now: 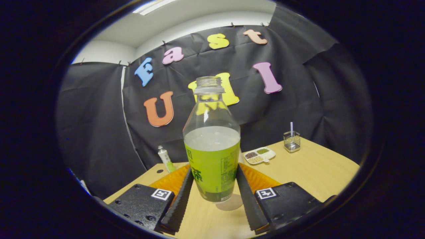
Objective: Take the bottle from table, then pour the juice into the cup, finally place the bottle on the coaster
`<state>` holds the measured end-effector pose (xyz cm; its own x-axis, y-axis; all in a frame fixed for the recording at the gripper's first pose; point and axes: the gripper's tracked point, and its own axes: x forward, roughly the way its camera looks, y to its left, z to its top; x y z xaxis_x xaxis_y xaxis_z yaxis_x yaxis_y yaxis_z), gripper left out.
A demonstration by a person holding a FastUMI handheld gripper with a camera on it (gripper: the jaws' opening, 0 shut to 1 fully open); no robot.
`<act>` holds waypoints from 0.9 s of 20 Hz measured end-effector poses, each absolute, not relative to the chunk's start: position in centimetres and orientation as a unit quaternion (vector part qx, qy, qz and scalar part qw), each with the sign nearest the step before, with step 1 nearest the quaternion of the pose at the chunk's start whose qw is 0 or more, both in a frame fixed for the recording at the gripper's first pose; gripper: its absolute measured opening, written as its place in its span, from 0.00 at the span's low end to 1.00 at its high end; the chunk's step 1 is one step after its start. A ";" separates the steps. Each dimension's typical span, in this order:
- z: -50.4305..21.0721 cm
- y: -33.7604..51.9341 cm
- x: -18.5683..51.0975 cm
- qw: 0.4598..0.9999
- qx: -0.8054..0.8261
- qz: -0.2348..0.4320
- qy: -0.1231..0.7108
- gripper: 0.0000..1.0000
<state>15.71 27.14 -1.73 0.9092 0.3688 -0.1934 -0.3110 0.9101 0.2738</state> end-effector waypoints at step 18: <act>-13.7 29.9 23.4 0.974 -0.002 0.113 0.198 0.79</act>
